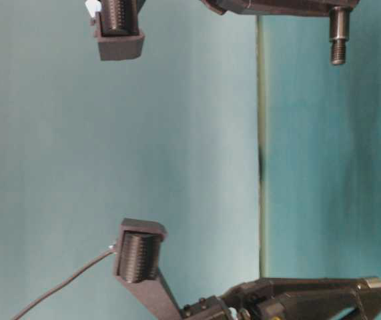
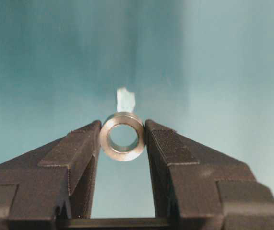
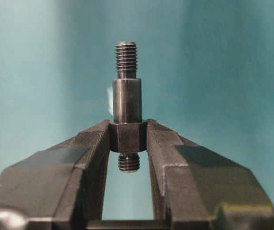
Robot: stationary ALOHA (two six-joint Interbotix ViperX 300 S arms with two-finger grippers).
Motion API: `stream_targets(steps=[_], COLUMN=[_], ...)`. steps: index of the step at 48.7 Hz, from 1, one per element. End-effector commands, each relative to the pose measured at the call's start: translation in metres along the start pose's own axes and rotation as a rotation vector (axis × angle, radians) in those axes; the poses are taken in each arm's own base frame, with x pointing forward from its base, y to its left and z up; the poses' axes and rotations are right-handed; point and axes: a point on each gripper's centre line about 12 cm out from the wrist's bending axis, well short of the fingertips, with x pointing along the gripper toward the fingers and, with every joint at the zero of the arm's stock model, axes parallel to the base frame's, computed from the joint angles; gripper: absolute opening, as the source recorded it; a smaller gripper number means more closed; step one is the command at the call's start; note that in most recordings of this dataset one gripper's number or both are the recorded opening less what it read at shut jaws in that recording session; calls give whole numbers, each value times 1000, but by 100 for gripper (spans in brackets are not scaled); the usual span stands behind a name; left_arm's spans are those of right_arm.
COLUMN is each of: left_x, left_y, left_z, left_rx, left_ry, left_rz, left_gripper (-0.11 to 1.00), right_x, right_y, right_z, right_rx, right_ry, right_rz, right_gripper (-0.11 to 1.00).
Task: Insert the washer onto the shaft with both hands.
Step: 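Lift the washer and the shaft off the table with both grippers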
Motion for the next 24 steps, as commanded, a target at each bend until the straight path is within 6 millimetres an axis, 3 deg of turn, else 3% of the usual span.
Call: stream_targets(steps=[1, 24], left_x=[-11, -29], left_y=[-1, -4], left_z=[11, 34], left_rx=[5, -31], left_ry=[-104, -505], left_rz=[-5, -40], left_gripper=[34, 34], right_x=[-6, -8], right_y=[5, 18], right_z=[7, -4], right_rx=[17, 41], right_ry=[-74, -310], right_rz=[20, 79], right_gripper=[0, 0])
